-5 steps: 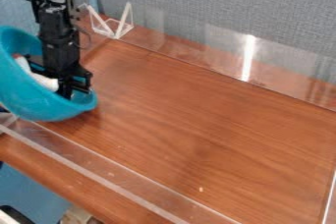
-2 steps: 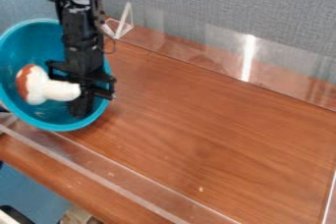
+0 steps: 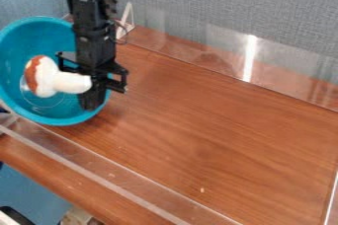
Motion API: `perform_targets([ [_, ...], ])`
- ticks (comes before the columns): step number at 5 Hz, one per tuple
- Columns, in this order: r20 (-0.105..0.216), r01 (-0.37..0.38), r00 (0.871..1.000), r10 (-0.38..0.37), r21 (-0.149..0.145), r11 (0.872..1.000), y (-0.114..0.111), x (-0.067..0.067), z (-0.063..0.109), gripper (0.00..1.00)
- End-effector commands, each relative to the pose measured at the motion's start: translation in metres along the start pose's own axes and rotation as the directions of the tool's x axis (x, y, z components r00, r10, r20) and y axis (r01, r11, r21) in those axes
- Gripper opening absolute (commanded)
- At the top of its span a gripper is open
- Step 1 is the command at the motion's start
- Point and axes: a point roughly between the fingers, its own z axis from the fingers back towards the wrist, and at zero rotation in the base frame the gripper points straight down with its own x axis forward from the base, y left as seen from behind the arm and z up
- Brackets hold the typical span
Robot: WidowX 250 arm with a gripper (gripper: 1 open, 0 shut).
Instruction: Remove the mushroom from inside the blue bowl and put it on the table
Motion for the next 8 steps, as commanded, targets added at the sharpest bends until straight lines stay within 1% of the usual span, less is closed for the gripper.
perform_targets([
  [1,0.08,0.031,0.996,-0.033,0.022,0.999,-0.015,0.005,0.027,0.0],
  [2,0.095,0.065,0.993,-0.067,0.019,0.998,-0.031,0.004,0.036,0.0],
  [4,0.119,0.117,0.986,-0.116,0.0,0.993,-0.055,0.003,0.044,0.0],
  [5,0.132,0.13,0.983,-0.128,-0.01,0.991,-0.06,0.003,0.046,0.0],
  [8,0.14,0.135,0.981,-0.132,-0.017,0.991,-0.052,0.003,0.039,0.0],
])
